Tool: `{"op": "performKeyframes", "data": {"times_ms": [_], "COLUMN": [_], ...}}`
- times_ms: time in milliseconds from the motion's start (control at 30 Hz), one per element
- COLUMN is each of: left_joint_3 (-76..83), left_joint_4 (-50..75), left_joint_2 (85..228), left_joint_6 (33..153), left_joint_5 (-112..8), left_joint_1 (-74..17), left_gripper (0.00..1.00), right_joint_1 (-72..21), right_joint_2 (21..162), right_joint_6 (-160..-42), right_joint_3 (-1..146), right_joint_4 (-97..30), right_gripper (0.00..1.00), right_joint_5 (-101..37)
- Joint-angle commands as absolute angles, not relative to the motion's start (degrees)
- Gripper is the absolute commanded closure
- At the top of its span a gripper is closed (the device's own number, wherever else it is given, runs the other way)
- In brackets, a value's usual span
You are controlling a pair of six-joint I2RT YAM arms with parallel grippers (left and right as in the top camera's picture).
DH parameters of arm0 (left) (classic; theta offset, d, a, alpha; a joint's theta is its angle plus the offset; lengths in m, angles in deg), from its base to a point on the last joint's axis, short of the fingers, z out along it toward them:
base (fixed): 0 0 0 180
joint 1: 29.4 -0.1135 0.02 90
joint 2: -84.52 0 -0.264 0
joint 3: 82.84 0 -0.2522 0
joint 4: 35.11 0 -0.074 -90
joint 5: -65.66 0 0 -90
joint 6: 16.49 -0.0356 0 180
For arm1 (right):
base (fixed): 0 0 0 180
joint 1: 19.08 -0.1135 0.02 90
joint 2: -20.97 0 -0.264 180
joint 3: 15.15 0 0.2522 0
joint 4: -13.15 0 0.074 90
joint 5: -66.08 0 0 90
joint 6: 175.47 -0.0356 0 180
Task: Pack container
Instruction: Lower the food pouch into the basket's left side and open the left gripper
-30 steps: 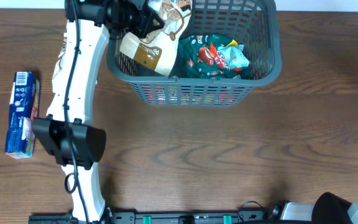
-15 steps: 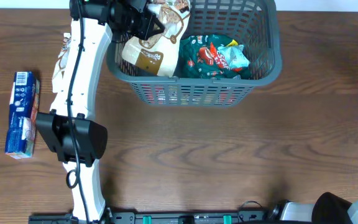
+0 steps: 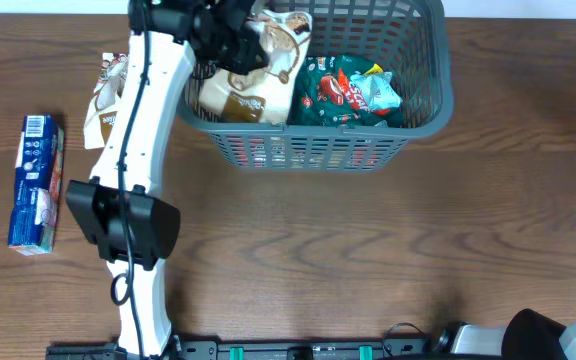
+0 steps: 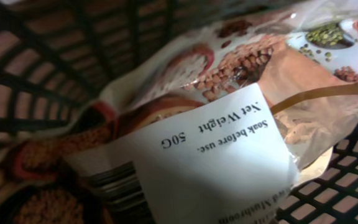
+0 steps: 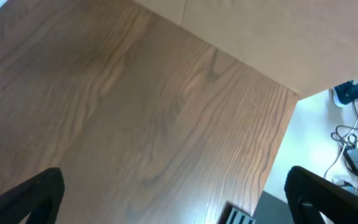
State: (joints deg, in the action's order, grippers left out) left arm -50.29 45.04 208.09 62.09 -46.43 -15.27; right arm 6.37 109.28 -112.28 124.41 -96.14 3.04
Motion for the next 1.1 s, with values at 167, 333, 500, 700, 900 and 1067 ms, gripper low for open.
{"op": "performKeyframes", "data": {"times_ms": [167, 333, 500, 700, 900, 1067], "left_joint_3": [-49.90, -49.90, -49.90, -49.90, -49.90, -49.90], "left_joint_4": [47.47, 50.24, 51.73, 52.19, 52.17, 52.10], "left_joint_2": [208.72, 208.72, 208.72, 208.72, 208.72, 208.72], "left_joint_6": [72.04, 78.92, 81.13, 81.18, 80.96, 80.87], "left_joint_5": [-35.26, -26.30, -23.43, -23.45, -23.87, -23.89], "left_joint_1": [-10.35, -9.54, -9.89, -9.87, -9.87, -9.87], "left_gripper": [0.94, 0.94, 0.94, 0.94, 0.25, 0.01], "right_joint_1": [6.77, 6.77, 6.77, 6.77, 6.77, 6.77], "right_joint_2": [108.71, 108.71, 108.71, 108.71, 108.71, 108.71], "right_joint_6": [-113.26, -113.26, -113.26, -113.26, -113.26, -113.26], "right_joint_3": [124.43, 124.43, 124.43, 124.43, 124.43, 124.43], "right_joint_4": [-96.22, -96.22, -96.22, -96.22, -96.20, -96.20], "right_gripper": [0.01, 0.01, 0.01, 0.01, 0.01, 0.01], "right_joint_5": [3.66, 3.66, 3.66, 3.63, 3.63, 3.66]}}
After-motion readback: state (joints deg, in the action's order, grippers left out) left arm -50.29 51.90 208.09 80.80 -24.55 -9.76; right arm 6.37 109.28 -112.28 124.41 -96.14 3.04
